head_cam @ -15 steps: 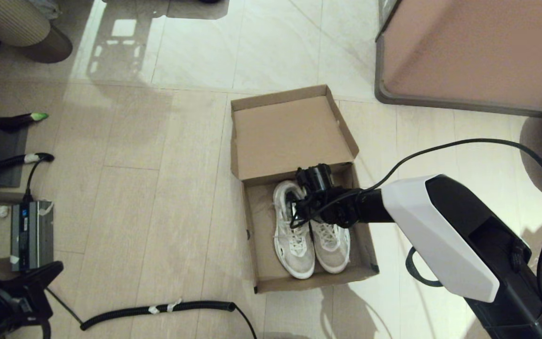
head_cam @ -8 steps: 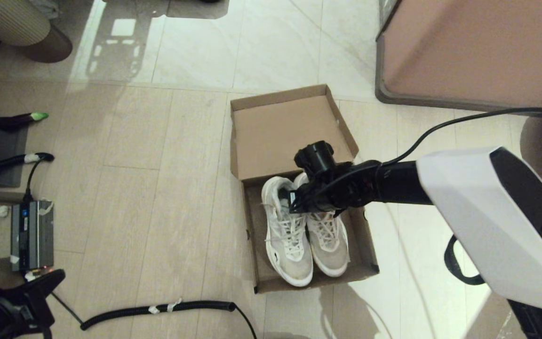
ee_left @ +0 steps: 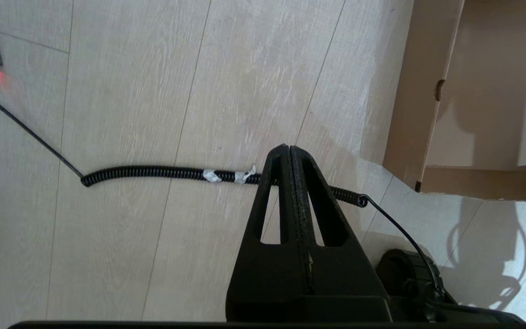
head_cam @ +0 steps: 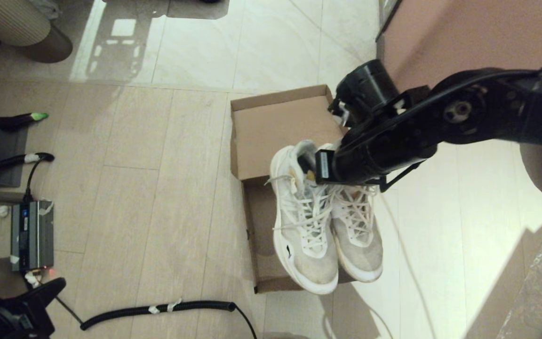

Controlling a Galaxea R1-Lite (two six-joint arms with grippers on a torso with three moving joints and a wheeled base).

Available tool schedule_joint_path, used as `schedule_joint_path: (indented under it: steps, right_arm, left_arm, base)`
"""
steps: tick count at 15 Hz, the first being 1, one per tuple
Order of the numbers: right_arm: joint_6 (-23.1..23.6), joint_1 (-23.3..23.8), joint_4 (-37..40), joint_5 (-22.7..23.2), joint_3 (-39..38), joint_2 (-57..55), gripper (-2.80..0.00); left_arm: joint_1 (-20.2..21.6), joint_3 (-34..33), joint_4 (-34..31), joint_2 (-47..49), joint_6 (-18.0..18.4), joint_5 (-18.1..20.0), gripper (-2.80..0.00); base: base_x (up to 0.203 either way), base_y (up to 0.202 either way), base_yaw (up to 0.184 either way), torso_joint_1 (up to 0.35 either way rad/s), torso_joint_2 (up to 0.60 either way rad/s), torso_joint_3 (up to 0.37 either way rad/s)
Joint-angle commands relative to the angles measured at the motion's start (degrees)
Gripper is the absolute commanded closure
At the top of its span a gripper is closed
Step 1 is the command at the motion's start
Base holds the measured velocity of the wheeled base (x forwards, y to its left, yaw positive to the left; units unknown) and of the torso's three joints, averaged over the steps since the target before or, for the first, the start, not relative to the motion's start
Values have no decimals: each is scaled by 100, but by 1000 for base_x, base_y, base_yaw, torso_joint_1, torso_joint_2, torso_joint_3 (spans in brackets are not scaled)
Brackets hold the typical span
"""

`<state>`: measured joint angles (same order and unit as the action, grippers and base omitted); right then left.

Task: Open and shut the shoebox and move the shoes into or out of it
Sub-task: Put the shoes out of the shoe box

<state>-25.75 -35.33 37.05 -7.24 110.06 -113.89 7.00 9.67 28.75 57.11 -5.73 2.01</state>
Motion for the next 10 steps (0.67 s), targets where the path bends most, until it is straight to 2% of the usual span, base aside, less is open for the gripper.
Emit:
schedule_joint_path:
  steps: [1,4,10]
  right_arm:
    - [58,432,231,-14,-79,708,0]
    - [545,1323,296,-17,-318,871,0]
    - [772,3123,255,217,-535,342,0]
  left_arm:
    - [3,-27,17,28,-7,1,0]
    - [3,62,17,90,-6,133,0]
    - [-5,329,17,239,10,177,0]
  base:
    - [0,0,0,0,0,0]
    - [0,0,0,0,0,0]
    - [0,0,0,0,0,0]
